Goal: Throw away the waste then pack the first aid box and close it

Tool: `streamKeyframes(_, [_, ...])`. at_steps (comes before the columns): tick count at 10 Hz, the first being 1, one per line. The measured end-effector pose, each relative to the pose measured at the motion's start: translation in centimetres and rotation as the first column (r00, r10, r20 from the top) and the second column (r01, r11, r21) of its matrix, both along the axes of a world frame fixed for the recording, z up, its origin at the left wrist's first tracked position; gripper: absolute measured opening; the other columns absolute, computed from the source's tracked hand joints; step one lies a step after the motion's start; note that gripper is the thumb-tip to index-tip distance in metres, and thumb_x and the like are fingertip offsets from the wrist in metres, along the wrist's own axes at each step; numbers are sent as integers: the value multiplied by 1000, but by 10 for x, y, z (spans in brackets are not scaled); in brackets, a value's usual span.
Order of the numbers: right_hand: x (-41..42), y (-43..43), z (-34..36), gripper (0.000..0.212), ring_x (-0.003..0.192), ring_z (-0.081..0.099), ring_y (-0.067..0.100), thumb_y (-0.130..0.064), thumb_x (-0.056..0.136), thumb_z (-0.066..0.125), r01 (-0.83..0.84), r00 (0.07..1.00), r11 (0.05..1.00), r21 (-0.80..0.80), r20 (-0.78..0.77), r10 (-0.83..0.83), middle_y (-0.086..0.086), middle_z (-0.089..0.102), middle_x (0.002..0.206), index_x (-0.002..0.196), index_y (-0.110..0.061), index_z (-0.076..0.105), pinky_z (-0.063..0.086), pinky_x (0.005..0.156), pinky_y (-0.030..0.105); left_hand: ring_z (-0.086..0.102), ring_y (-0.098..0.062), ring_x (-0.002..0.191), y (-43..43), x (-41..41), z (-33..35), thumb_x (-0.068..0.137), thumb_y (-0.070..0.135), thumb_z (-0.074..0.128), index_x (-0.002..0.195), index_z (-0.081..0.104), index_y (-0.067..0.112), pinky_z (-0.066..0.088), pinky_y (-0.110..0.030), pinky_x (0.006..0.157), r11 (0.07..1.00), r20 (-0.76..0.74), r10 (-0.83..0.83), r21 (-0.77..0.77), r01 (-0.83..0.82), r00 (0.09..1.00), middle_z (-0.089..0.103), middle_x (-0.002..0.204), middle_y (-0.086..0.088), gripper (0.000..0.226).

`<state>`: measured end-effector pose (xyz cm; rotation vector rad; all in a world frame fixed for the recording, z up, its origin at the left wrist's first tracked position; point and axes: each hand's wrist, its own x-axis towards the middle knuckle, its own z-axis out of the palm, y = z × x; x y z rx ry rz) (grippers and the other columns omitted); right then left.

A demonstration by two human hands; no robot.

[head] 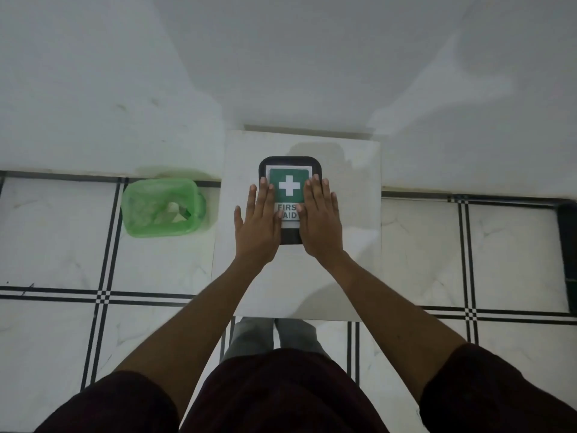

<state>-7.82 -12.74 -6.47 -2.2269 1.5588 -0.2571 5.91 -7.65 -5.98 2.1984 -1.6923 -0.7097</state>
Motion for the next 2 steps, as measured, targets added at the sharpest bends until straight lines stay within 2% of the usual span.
streamKeyframes(1, [0,0,4,60,148,9,29,-37,101,7,-26,999,1000,-4,-41,26,16,20,158,149,-3,20,8,121,43,-7,-16,148,3,2,3,102,35,18,152,3,22,7,-52,117,1000,-5,-2,-10,2,1000,-2,162,4,54])
streamKeyframes(2, [2,-11,24,57,147,15,32,-34,102,14,-19,1000,998,-65,-18,18,19,25,156,147,-1,26,9,120,43,7,-21,148,-13,12,28,101,32,19,149,23,14,10,-50,120,995,-45,30,-90,-34,999,17,160,-6,52])
